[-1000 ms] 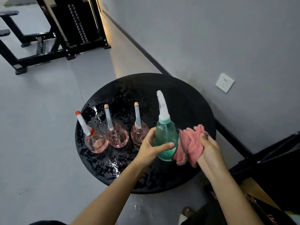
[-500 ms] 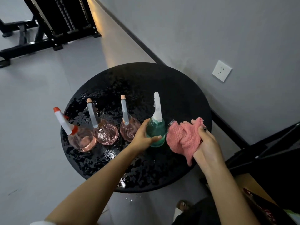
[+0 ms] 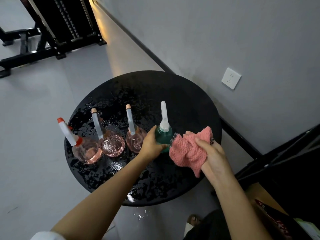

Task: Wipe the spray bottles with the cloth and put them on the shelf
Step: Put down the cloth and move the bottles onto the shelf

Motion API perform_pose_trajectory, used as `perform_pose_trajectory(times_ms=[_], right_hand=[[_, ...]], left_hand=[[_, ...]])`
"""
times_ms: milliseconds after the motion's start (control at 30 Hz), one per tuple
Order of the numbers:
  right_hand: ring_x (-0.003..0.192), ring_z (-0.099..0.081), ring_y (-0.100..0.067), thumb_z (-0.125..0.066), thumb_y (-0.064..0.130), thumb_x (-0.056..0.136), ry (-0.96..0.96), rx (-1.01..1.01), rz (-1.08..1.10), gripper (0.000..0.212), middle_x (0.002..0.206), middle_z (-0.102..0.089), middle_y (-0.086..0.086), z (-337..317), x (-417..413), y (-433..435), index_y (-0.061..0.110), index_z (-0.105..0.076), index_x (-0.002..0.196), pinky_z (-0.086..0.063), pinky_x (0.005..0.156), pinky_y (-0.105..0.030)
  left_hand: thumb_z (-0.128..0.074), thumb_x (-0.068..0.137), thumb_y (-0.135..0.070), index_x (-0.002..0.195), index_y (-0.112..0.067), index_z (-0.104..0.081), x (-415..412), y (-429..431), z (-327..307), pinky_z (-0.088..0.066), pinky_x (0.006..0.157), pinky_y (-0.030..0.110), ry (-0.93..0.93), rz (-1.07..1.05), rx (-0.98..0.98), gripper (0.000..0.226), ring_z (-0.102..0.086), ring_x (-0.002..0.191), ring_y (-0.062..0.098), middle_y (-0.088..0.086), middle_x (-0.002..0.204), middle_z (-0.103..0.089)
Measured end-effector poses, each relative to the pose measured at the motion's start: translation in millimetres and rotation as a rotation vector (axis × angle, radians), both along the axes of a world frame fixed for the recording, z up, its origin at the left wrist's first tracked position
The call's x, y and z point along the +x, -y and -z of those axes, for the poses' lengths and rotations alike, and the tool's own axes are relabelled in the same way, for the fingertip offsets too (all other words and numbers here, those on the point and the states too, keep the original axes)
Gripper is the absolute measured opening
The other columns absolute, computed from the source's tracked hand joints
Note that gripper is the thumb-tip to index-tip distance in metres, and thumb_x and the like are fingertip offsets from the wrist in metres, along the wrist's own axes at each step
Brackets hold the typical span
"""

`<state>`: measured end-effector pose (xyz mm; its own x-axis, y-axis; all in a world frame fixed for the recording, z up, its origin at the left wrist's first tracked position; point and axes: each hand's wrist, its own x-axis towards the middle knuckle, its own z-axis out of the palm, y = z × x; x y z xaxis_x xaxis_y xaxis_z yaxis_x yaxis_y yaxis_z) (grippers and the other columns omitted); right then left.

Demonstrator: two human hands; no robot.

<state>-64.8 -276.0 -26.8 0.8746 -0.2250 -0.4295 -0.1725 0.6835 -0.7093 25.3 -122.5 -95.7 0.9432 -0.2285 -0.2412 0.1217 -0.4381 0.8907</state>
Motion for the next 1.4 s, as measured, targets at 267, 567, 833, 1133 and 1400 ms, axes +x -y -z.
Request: perform_pose_trajectory(times_ms=[267,567,833,1133,1400], right_hand=[[0.102,-0.07,-0.025,-0.047,0.004,0.094,0.18,-0.087,-0.119,0.023,0.11,-0.071,-0.017,-26.8,-25.1,-15.0,-0.002,-0.059,0.113,-0.058,0.077,-0.031],[0.097,-0.07,-0.024,-0.065,0.014,0.081,0.291,-0.325,-0.191,0.023,0.098,-0.074,-0.011,-87.3,-48.0,-43.4,0.009,-0.071,0.102,-0.057,0.081,-0.034],[0.106,-0.066,-0.016,-0.062,0.021,0.093,0.229,-0.828,-0.279,0.026,0.107,-0.072,0.002,-117.7,-69.1,-55.0,0.019,-0.068,0.118,-0.053,0.095,-0.041],[0.115,-0.061,-0.027,-0.072,0.046,0.079,-0.019,-0.958,-0.408,0.09,0.133,-0.058,-0.012,-114.8,-82.8,-69.7,0.021,-0.022,0.15,-0.05,0.097,-0.051],[0.098,-0.066,-0.024,-0.072,0.006,0.084,0.079,-0.769,-0.423,0.061,0.116,-0.06,-0.013,-129.6,-100.0,-68.7,0.014,-0.046,0.138,-0.057,0.086,-0.038]], left_hand=[[-0.051,0.099,-0.024,0.111,-0.011,-0.062,-69.3,-22.0,-75.5,-0.054,0.09,0.033,0.041,-0.238,-0.207,0.021,-0.066,0.102,0.016,0.001,0.106,-0.068],[-0.068,0.065,-0.075,0.106,-0.005,-0.068,-115.6,-58.4,-146.1,-0.053,0.089,0.04,-0.114,0.091,-0.166,0.081,-0.067,0.096,0.027,0.011,0.103,-0.072],[-0.06,0.092,-0.005,0.114,-0.006,-0.064,-149.4,-89.4,-174.7,-0.058,0.071,0.028,-0.119,-0.081,-0.564,0.023,-0.071,0.082,0.015,0.005,0.091,-0.075],[-0.056,0.096,-0.008,0.121,-0.024,-0.06,-167.7,-105.4,-190.5,-0.043,0.068,0.032,0.0,-0.16,-0.584,0.03,-0.053,0.07,0.013,0.003,0.078,-0.056],[-0.056,0.096,-0.012,0.103,-0.02,-0.073,-172.3,-114.4,-190.1,-0.051,0.071,0.027,0.026,-0.142,-0.535,0.02,-0.056,0.087,0.015,0.003,0.099,-0.06]])
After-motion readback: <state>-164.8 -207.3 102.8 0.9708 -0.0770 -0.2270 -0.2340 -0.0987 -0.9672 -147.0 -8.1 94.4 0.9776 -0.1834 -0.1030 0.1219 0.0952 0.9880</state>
